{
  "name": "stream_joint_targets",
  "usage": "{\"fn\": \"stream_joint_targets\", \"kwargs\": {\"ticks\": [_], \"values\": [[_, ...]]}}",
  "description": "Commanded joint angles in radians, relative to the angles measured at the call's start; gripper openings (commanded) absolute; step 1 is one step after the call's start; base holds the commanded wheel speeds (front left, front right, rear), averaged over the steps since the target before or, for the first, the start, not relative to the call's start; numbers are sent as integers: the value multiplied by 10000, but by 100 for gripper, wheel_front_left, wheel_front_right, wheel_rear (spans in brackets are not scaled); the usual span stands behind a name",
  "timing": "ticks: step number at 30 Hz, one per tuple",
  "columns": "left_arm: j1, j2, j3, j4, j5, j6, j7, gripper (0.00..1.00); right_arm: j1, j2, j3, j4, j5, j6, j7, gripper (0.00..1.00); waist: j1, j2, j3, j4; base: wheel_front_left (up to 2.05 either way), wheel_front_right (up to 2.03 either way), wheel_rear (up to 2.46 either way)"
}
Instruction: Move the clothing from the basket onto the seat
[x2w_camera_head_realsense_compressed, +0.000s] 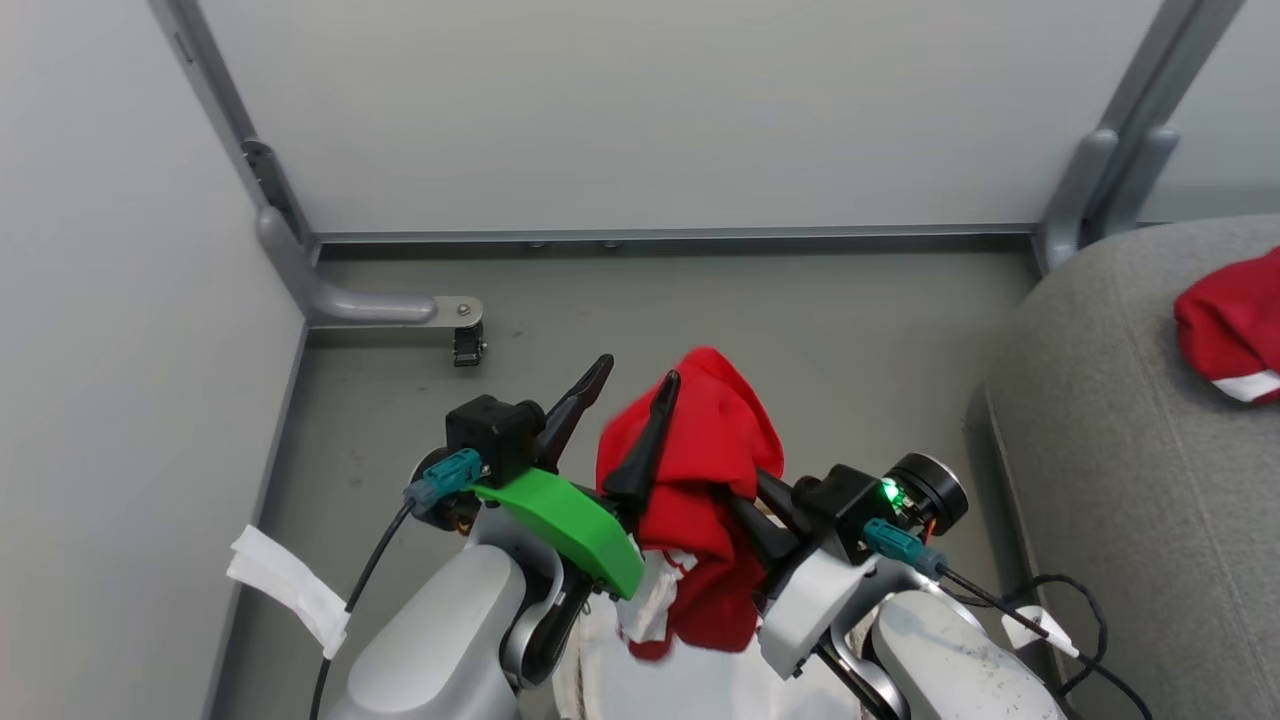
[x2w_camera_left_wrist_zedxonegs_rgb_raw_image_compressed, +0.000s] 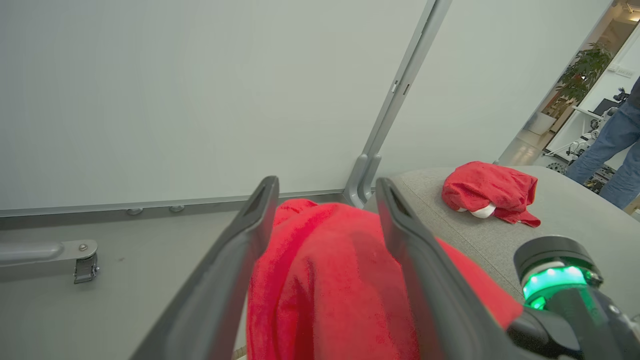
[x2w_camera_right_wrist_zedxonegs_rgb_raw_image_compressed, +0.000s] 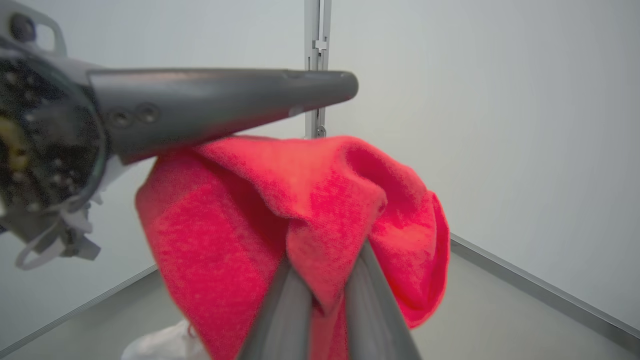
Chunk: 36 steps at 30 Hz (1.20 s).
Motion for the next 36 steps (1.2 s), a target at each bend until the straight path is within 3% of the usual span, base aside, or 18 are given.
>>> {"fn": "stream_joint_targets", "kwargs": {"ticks": [1,11,19,26,36], "values": [[176,103,88,-17,264,-30,5,100,182,-49,-111,-129,133,-10,-50,0,0,45,42,-1055,0,0,0],[705,154,554,-157,1137,-30,6,100,999,-270,-1169,-835,308,-10,-50,0,0,45,197,-3922,0,0,0],[880,66,437,-324,1405,-30,5,100,1083,-872,-2009,-1324,242,-10,-50,0,0,45,505,-5065,0,0,0],[695,171,19,-512,1608,-30,5,100,-190,-1719,-3027,-1529,130,-10,-50,0,0,45,1405,-5073,0,0,0],[-508,927,-457,-891,1756,-30,5,100,-4011,-2992,-4677,-827,-647,-11,-50,0,0,45,3793,-4199,0,0,0]]}}
